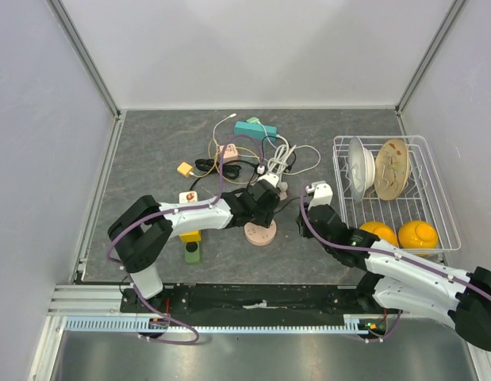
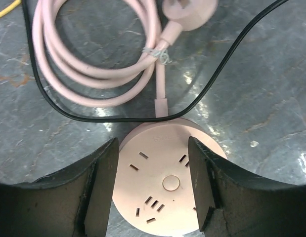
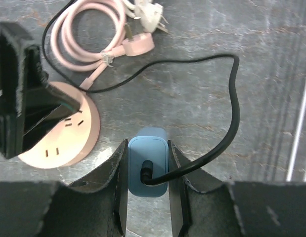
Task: Insert the plug
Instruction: Adjust the socket at the center of the board, then insert the plug into the socket.
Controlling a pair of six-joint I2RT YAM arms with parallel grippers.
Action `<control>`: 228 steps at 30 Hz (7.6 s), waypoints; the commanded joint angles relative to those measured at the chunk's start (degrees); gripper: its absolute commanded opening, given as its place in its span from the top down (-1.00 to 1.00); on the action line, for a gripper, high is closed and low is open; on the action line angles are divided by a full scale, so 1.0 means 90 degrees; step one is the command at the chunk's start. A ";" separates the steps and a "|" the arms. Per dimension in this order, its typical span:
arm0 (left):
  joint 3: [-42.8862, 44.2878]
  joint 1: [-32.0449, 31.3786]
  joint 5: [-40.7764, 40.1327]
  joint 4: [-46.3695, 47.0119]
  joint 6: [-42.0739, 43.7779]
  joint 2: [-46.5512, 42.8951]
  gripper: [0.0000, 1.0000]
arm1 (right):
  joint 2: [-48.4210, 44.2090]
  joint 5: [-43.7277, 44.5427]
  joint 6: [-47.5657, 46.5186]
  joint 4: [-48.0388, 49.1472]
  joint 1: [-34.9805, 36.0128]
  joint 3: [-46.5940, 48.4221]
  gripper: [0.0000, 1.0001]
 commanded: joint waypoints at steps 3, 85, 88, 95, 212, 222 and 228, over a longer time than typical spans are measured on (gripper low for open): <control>-0.0059 0.0205 -0.0124 -0.0766 -0.0244 -0.0450 -0.41 | 0.0491 -0.0629 -0.0396 0.1073 0.0004 0.0573 1.00; -0.1514 0.1319 -0.0308 -0.1391 -0.0831 -0.4408 -0.58 | 0.3382 -0.0688 -0.0152 0.0342 0.0795 0.2391 1.00; -0.1504 0.1338 -0.0289 -0.1381 -0.0821 -0.4408 -0.58 | 0.3440 -0.0756 -0.0103 0.0527 0.0795 0.2264 1.00; -0.1504 0.1377 -0.0250 -0.1401 -0.0792 -0.4427 -0.58 | 0.3675 -0.0825 0.0043 0.0723 0.0785 0.2166 1.00; -0.2089 0.1387 0.0668 -0.1420 -0.1182 -0.4017 -0.54 | 0.4847 -0.1351 -0.0386 0.0028 0.1674 0.1590 1.00; -0.2275 0.1358 0.1186 -0.0845 -0.1329 -0.3188 -0.47 | 0.5003 -0.2415 -0.0610 0.1045 0.1576 0.1179 1.00; -0.2187 0.1338 0.1225 -0.0795 -0.1367 -0.2534 -0.36 | 0.5013 -0.2368 -0.0640 0.0967 0.1566 0.1140 1.00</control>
